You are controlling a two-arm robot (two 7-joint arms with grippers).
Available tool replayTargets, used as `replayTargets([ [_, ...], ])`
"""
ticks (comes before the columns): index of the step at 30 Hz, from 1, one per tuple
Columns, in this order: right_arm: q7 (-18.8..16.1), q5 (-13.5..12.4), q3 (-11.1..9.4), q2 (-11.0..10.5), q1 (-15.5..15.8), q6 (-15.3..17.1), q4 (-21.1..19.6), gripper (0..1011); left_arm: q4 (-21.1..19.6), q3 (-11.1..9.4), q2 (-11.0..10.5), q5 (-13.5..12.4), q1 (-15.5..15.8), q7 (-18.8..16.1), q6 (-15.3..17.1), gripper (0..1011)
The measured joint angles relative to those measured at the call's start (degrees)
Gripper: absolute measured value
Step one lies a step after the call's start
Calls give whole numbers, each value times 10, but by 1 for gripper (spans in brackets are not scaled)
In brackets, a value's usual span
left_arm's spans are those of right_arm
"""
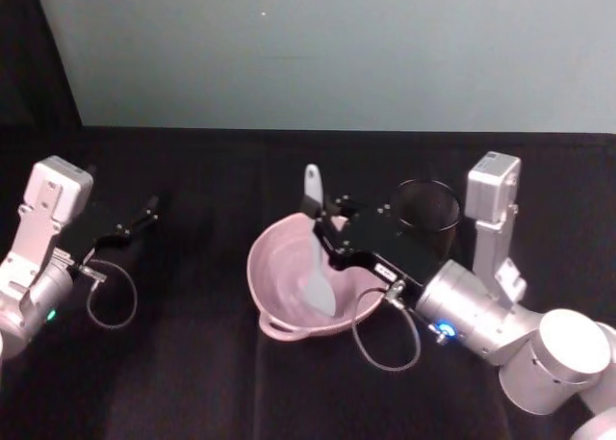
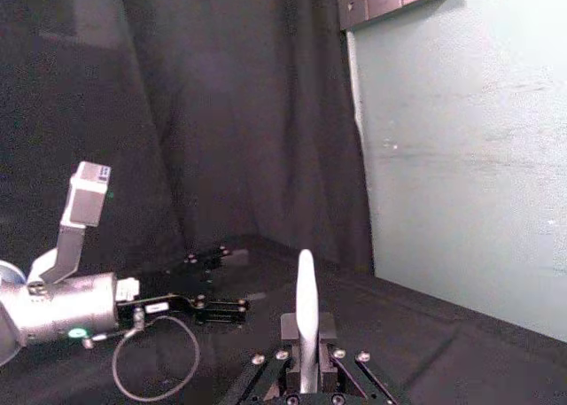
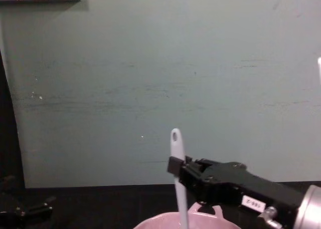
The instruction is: Use the one hand to pick up the spoon and stir the clear water in the bowl.
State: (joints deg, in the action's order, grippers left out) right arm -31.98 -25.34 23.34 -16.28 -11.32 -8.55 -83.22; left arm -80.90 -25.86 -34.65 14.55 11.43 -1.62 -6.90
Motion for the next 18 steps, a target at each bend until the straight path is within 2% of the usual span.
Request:
replayTargets([
  [4,-1,-2,13,14,-16,-11,23,116,0,0,0,0,0,0,0,1011],
  [6,2,2,18,25,-29,-30,43,116,0,0,0,0,0,0,0,1011],
  [11,26,37,24,51,-56,-87,94,116,0,0,0,0,0,0,0,1011],
  [13,50,67,19,65,-72,-124,129,116,0,0,0,0,0,0,0,1011],
  [16,71,92,10,71,-84,-152,151,116,0,0,0,0,0,0,0,1011],
  [18,78,101,4,71,-86,-159,156,116,0,0,0,0,0,0,0,1011],
])
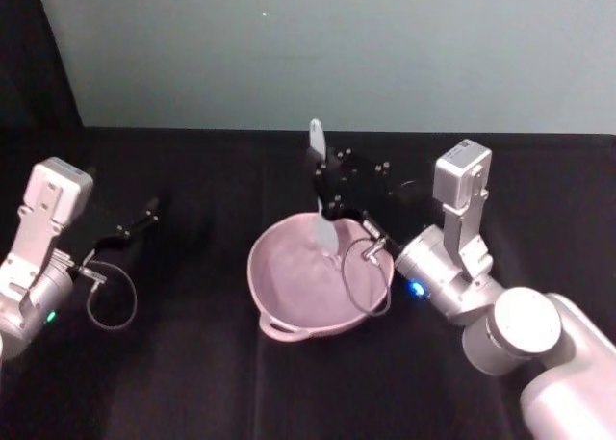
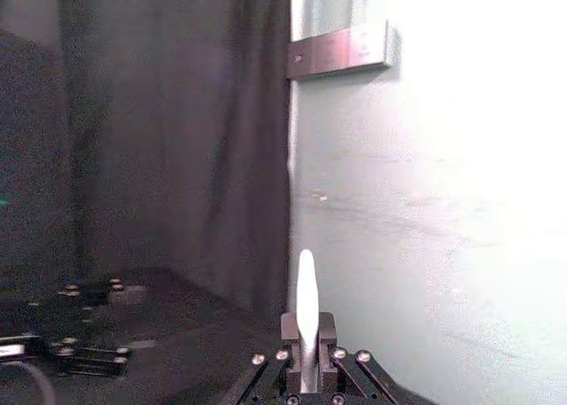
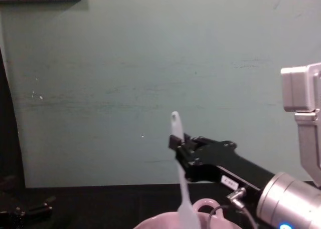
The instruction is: Use the one hand to pick up the spoon and stir the clear water in the bowl.
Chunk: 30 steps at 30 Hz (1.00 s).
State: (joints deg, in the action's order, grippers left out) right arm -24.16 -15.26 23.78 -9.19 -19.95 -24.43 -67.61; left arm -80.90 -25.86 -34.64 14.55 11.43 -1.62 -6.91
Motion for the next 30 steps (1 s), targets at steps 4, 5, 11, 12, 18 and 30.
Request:
replayTargets([
  [4,6,12,-12,-11,2,-1,-8,117,0,0,0,0,0,0,0,1011],
  [5,5,12,-15,-14,3,2,-13,116,0,0,0,0,0,0,0,1011],
  [11,-24,-15,-36,-48,35,46,-73,116,0,0,0,0,0,0,0,1011],
  [12,-29,-22,-37,-51,40,54,-81,116,0,0,0,0,0,0,0,1011],
  [18,-66,-76,-40,-74,74,103,-130,116,0,0,0,0,0,0,0,1011],
  [30,-91,-123,-2,-60,71,130,-124,116,0,0,0,0,0,0,0,1011],
])
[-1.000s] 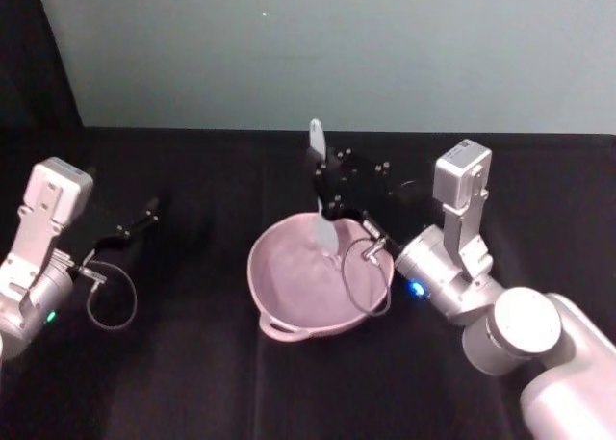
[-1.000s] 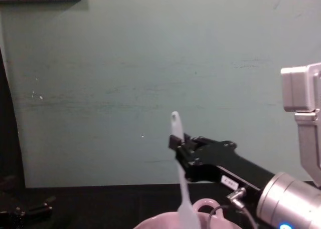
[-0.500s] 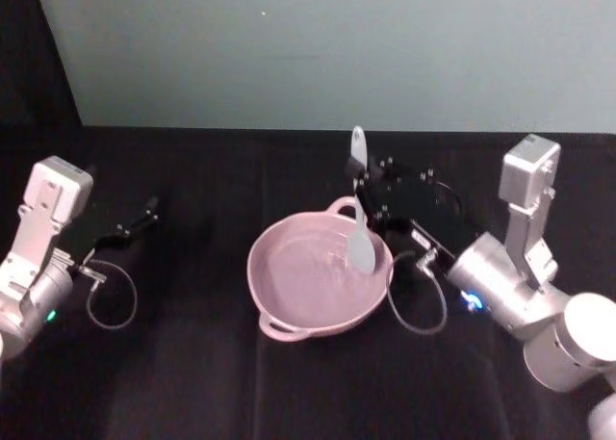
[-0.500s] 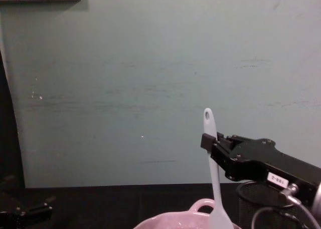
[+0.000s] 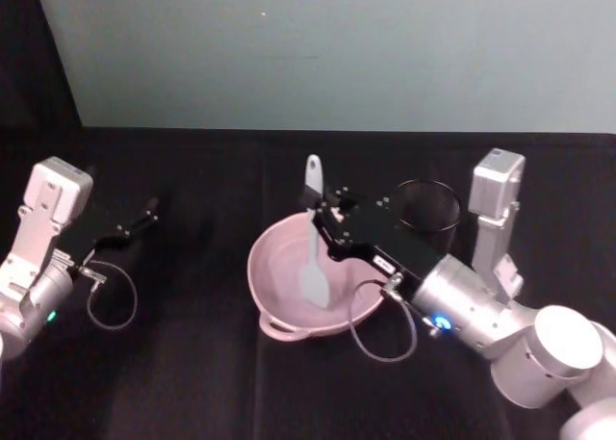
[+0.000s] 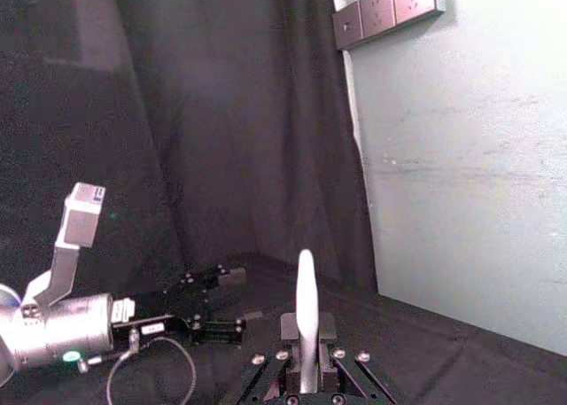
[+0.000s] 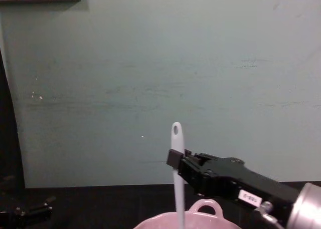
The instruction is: Use the one hand to pick up the spoon and stir the clear water in the bowl.
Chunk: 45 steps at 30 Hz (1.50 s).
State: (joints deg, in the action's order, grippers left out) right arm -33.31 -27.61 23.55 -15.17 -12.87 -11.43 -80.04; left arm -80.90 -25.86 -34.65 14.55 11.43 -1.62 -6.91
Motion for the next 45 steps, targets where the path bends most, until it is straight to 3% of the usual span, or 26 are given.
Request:
replayTargets([
  [8,11,7,18,34,-33,-33,58,116,0,0,0,0,0,0,0,1011],
  [11,42,38,18,56,-52,-69,96,116,0,0,0,0,0,0,0,1011],
  [18,90,87,0,79,-79,-122,148,116,0,0,0,0,0,0,0,1011],
  [21,95,94,-7,78,-82,-126,151,116,0,0,0,0,0,0,0,1011],
  [25,94,96,-21,62,-76,-115,138,116,0,0,0,0,0,0,0,1011],
  [33,45,73,-31,19,-36,-71,74,116,0,0,0,0,0,0,0,1011],
  [39,8,41,-19,1,-7,-43,29,116,0,0,0,0,0,0,0,1011],
  [45,-14,17,2,8,-2,-39,20,116,0,0,0,0,0,0,0,1011],
])
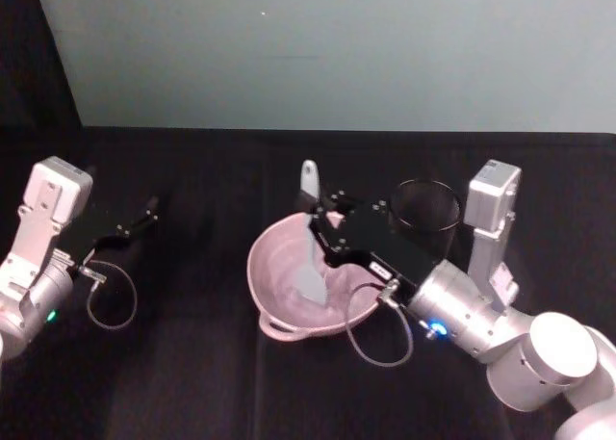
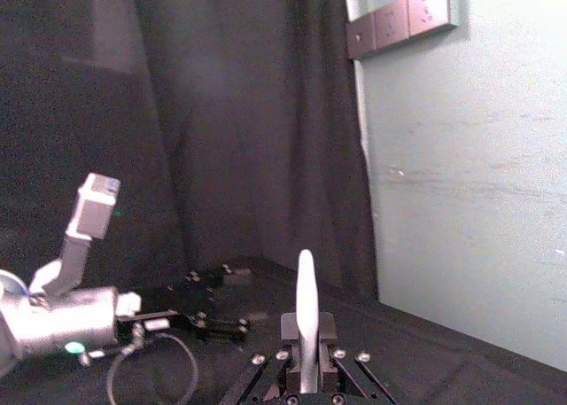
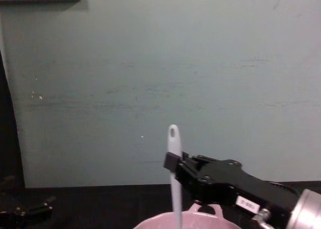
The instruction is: Use the one hand to pick up the spoon and stir the clear water in the bowl.
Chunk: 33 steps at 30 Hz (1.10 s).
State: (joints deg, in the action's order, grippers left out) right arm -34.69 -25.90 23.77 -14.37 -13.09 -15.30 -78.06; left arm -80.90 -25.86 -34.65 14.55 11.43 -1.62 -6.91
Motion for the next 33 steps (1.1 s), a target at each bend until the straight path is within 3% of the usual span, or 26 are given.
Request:
replayTargets([
  [2,-1,-2,2,2,-1,-1,1,116,0,0,0,0,0,0,0,1011],
  [3,0,-2,14,16,-15,-13,20,116,0,0,0,0,0,0,0,1011],
  [9,16,21,22,44,-49,-49,80,116,0,0,0,0,0,0,0,1011],
  [13,44,46,14,65,-78,-79,135,116,0,0,0,0,0,0,0,1011],
  [17,59,51,-4,70,-87,-88,152,116,0,0,0,0,0,0,0,1011],
  [22,63,45,-28,53,-73,-81,125,116,0,0,0,0,0,0,0,1011],
  [28,51,31,-41,27,-43,-53,74,116,0,0,0,0,0,0,0,1011],
  [33,42,0,-53,10,-19,-14,29,116,0,0,0,0,0,0,0,1011],
])
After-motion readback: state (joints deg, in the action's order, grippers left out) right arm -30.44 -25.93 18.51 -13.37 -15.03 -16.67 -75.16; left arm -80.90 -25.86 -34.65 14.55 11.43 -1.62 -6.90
